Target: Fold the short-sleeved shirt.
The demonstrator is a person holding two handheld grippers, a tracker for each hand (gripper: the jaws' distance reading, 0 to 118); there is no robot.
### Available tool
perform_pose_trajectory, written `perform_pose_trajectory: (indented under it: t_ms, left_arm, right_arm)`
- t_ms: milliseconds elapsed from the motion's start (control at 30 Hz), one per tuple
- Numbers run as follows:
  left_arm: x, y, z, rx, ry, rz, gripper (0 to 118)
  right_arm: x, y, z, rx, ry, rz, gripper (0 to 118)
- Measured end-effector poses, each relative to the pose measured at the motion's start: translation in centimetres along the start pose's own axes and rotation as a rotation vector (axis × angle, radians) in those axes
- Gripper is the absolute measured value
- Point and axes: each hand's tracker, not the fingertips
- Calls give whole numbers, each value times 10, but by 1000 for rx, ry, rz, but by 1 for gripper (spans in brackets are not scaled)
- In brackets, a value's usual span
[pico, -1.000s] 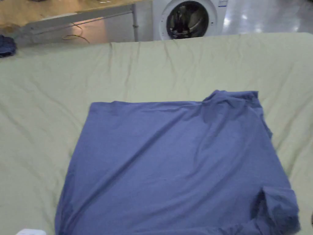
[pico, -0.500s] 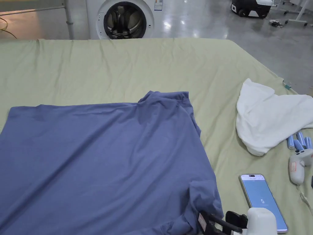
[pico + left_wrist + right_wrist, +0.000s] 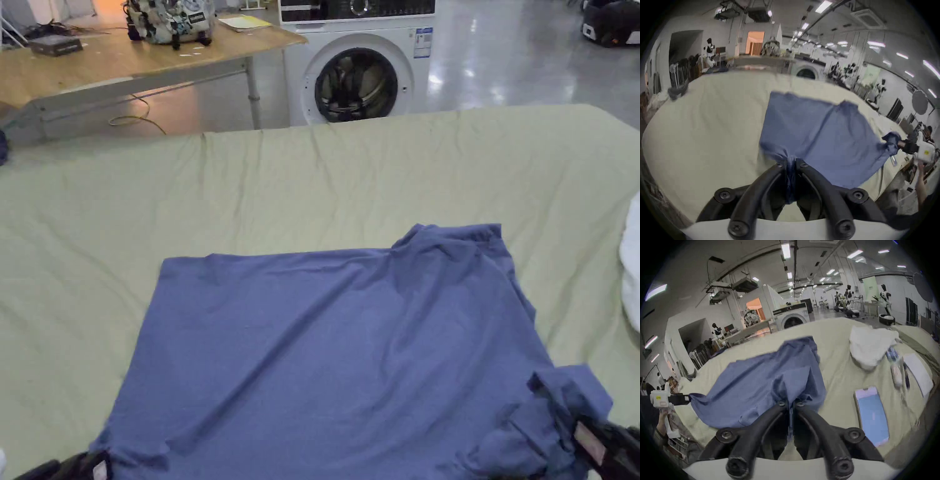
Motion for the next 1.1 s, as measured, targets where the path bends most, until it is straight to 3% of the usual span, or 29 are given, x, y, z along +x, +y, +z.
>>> perform_pose_trajectory:
  t_ms: [67, 167, 267, 367, 400, 433, 467, 500, 600, 733, 800, 867, 933, 1000, 1100]
  left_arm:
    - [-4, 32, -23, 24, -19, -9, 5]
    - [-18, 78, -80, 22, -7, 1, 5]
    - [-32, 102, -132, -40, 11, 37, 5]
    - [-45, 106, -182, -96, 60, 37, 5]
    - [-47, 105, -190, -102, 46, 46, 6]
    - [-51, 106, -194, -106, 47, 53, 13]
    - [-50, 104, -196, -115, 56, 54, 27]
    - [-49, 99, -193, -100, 111, 36, 46]
    - [-50, 84, -167, -23, 83, 4, 47]
    - [-26, 58, -96, 111, 21, -136, 47]
    - [-9, 43, -65, 161, 60, -185, 46]
    - [7, 26, -35, 209, 82, -201, 44]
    - [22, 8, -6, 275, 97, -204, 20]
    - [34, -5, 16, 304, 107, -216, 6]
    - [45, -25, 39, 276, 81, -178, 0]
  right_arm:
    - [5, 29, -29, 9, 19, 21, 3]
    - [7, 72, -96, -54, -38, 97, 3]
    - [17, 93, -153, -110, -56, 60, 3]
    - [26, 98, -198, -180, -149, 15, 4]
    - [30, 95, -207, -196, -156, -7, 9]
    - [30, 91, -214, -206, -152, 0, 26]
    - [29, 88, -216, -211, -162, 9, 49]
    - [36, 81, -222, -210, -180, 38, 61]
    - [48, 75, -204, -140, -166, 78, 60]
    - [31, 55, -133, 0, -96, 197, 60]
    - [10, 43, -94, 24, -73, 247, 59]
    - [-3, 29, -67, 41, -68, 264, 46]
    - [-19, 15, -43, 52, -50, 259, 10]
    - [-30, 1, -27, 50, -52, 247, 2]
    - [-39, -21, -13, 11, -25, 181, 0]
